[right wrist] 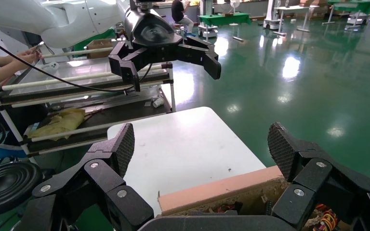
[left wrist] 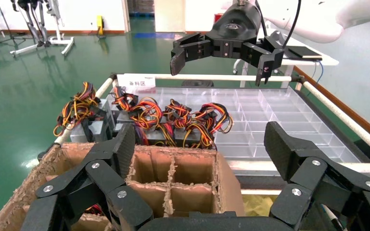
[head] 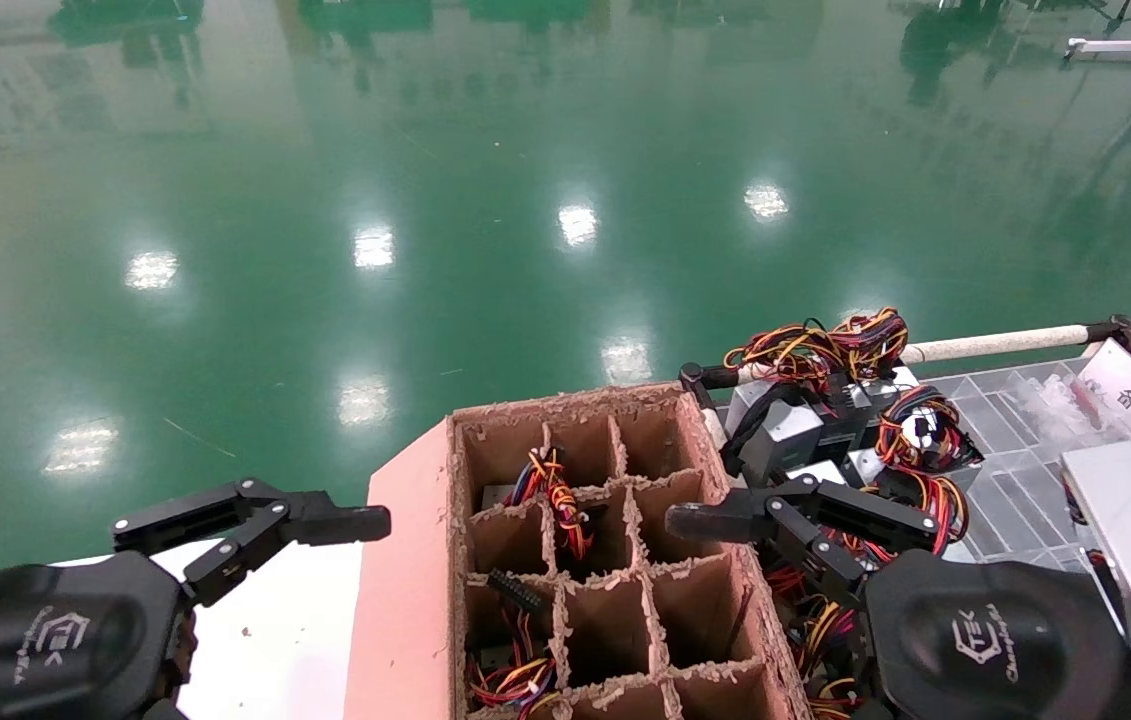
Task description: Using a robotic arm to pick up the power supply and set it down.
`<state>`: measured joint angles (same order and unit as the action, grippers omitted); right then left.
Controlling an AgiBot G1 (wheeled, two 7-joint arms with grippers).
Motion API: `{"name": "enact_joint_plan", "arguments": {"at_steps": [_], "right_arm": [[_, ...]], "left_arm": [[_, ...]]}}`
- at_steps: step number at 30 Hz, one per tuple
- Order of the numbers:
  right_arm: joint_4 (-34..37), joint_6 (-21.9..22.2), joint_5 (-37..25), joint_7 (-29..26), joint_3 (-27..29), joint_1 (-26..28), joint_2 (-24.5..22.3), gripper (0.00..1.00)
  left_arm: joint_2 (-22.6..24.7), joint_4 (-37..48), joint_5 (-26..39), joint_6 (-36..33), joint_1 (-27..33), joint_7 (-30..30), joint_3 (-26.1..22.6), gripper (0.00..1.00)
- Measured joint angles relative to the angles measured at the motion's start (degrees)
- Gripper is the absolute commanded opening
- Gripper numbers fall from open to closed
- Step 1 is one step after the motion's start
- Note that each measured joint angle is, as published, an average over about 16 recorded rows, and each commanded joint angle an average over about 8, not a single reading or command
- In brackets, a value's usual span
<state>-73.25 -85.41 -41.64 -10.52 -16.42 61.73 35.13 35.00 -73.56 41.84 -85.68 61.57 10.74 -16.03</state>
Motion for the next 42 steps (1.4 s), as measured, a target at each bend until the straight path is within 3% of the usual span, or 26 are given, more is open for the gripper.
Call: {"name": "enact_joint_plan", "arguments": {"at_steps": [20,26,33,42], "right_arm": [[0.0,0.1,-0.1,0.0,0.0,0.0,0.0,1.0],[0.8,1.6,-2.7,0.3,-1.0,1.1,1.2,1.0],[5.2,5.6,-10.7,1.1,-4.5,6.0,6.6,1.0],[18.0,11.6,-22.3,5.3,-10.2,14.8,18.3,1.0]], "left_arm": [[0.1,0.0,0.1,-0.1,0.0,0.1,0.2,0.0],[0.1,0.0,0.1,-0.1,0.0,0.1,0.1,0.0],[0.1,0.0,0.1,-0.1,0.0,0.0,0.1,0.0],[0.1,0.0,0.1,-0.1,0.0,0.0,0.0,0.0]]}}
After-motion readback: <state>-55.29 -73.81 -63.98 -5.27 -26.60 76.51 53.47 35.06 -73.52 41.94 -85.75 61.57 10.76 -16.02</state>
